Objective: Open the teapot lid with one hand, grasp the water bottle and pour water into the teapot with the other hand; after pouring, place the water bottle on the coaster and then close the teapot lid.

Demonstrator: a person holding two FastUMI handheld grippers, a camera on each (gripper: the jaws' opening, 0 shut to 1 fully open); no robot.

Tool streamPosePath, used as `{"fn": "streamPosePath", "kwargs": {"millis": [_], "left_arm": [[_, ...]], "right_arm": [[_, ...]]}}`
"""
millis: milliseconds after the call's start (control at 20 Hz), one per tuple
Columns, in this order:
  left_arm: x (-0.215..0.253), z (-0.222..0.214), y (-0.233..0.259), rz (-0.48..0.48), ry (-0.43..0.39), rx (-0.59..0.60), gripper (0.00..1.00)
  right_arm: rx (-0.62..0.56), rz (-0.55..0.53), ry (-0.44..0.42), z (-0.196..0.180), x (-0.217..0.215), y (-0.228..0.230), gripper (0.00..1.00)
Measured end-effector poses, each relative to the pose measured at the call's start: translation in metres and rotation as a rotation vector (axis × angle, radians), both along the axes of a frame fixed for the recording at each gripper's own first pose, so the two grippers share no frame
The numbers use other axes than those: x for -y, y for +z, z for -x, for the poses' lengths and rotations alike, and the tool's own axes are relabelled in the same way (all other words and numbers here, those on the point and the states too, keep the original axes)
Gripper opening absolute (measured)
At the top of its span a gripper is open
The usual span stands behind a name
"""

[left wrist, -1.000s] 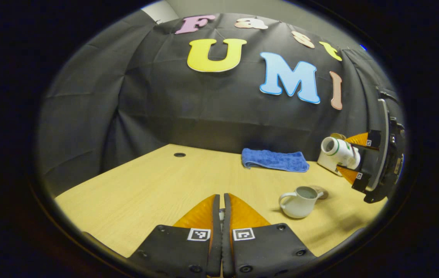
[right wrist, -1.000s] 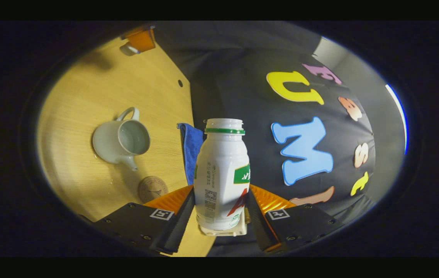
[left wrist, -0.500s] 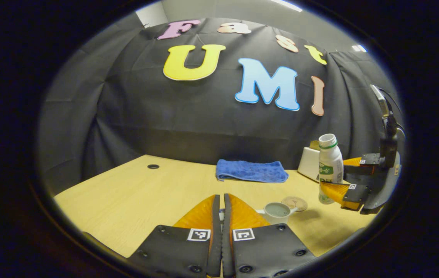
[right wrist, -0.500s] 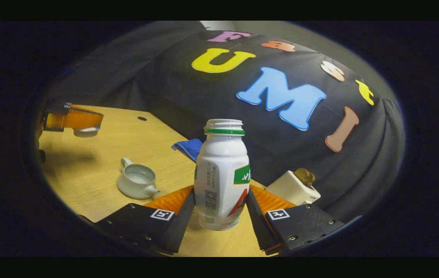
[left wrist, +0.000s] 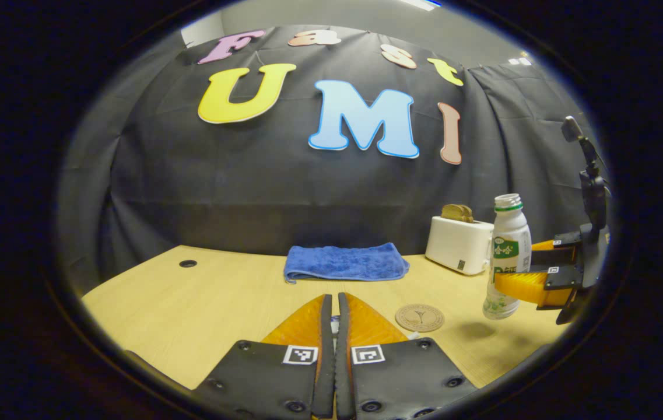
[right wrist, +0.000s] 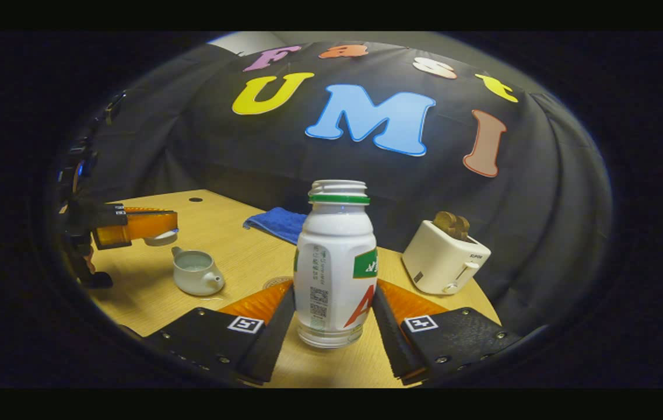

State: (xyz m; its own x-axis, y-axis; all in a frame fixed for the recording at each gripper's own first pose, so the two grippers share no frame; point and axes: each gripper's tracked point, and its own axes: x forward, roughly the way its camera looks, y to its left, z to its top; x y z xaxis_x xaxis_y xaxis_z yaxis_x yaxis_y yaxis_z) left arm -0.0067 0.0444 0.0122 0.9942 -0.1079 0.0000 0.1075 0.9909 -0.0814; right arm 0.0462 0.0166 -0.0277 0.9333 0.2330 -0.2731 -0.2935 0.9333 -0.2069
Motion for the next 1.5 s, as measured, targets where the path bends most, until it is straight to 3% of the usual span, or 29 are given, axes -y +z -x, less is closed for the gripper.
{"fn": "streamPosePath", "kwargs": {"millis": [500, 700, 950, 1000, 1150, 1250, 1300, 1350, 1500], "left_arm": [[0.037, -0.018, -0.009, -0.01, -0.037, -0.015, 0.07], [0.042, -0.023, -0.015, -0.009, -0.042, -0.022, 0.11], [0.041, -0.027, -0.024, -0.006, -0.033, -0.043, 0.07], [0.04, -0.027, -0.025, -0.008, -0.032, -0.045, 0.11], [0.039, -0.027, -0.031, -0.025, -0.028, -0.052, 0.07], [0.039, -0.027, -0.029, -0.046, -0.023, -0.04, 0.11], [0.04, -0.027, -0.031, -0.054, -0.022, -0.041, 0.04], [0.04, -0.027, -0.031, -0.066, -0.016, -0.033, 0.11], [0.042, -0.026, -0.032, -0.085, -0.008, -0.021, 0.07]], "right_arm": [[-0.004, -0.007, -0.043, 0.0, 0.042, -0.007, 0.73], [-0.009, -0.01, -0.043, 0.0, 0.046, -0.01, 0.73], [-0.003, -0.004, -0.048, 0.0, 0.051, -0.011, 0.73], [-0.003, -0.001, -0.048, 0.0, 0.052, -0.011, 0.73], [-0.013, -0.003, -0.047, 0.001, 0.052, -0.015, 0.73], [-0.018, -0.003, -0.047, 0.0, 0.052, -0.016, 0.73], [-0.019, -0.004, -0.048, 0.0, 0.052, -0.016, 0.73], [-0.019, -0.005, -0.047, 0.001, 0.053, -0.017, 0.73], [-0.017, -0.007, -0.047, 0.001, 0.052, -0.016, 0.73]]}}
